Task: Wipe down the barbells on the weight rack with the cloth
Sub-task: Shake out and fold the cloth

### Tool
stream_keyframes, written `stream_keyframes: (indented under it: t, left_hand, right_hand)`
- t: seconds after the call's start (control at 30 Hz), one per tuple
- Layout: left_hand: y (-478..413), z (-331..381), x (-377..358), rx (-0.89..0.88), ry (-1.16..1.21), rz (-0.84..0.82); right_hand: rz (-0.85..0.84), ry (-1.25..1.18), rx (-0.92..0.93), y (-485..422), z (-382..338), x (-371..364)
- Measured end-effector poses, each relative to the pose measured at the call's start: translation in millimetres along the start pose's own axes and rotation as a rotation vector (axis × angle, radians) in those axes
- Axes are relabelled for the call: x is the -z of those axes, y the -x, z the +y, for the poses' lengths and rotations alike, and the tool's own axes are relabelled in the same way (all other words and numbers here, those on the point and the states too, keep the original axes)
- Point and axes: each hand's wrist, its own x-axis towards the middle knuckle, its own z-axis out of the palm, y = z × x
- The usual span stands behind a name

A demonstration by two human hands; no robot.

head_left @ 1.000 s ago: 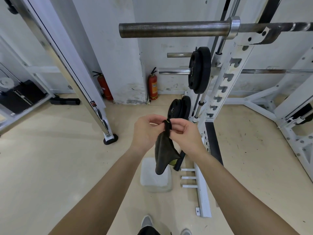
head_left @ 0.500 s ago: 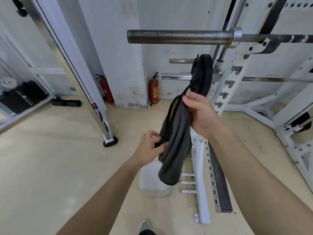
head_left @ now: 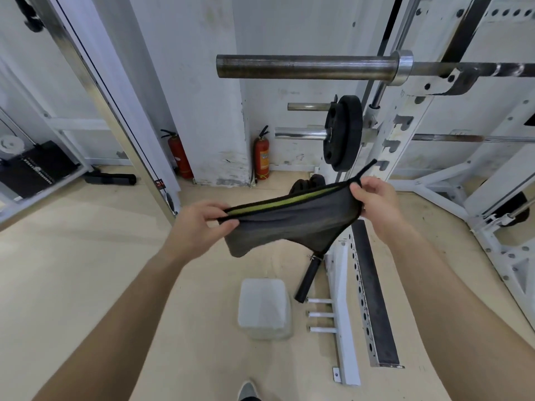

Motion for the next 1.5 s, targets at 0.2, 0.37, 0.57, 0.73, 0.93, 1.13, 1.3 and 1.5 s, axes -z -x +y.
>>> stream_keyframes:
  t: [0.2, 0.37, 0.57, 0.73, 0.93, 1.13, 1.3, 1.5]
  left_hand:
    - [-18, 24, 45, -0.316, -0.39, -0.084]
    - [-6, 37, 20, 0.183, 0.212, 0.053]
    - [-26, 42, -57, 0.923, 0.975, 0.227]
    - [-13, 95, -90, 0.726, 0.913, 0.135]
    - [-7, 104, -70, 0.603, 0.897, 0.172]
    - [11, 87, -33, 0.219, 0.516, 0.12]
    - [16, 65, -9, 0.132, 0.059, -0.172]
    - [9, 101, 28, -0.001, 0.325, 0.008]
  right_hand:
    - [-0.072, 0.02, 0.041, -1, -6, 5]
    - [0.095, -0.066, -0.01, -20, 5, -7]
    - [0.254, -0.235, -0.416, -31, 27, -55]
    - [-0.128, -0.189, -0.205, 23, 22, -94]
    - [-0.328, 0.103, 0.172, 38, 17, -88]
    - [-0.368, -0.019, 0.14, 35, 1, -83]
    - [-0.492, -0.152, 0.08, 31, -26, -69]
    - [-0.528, -0.235, 0.054, 31, -57, -40]
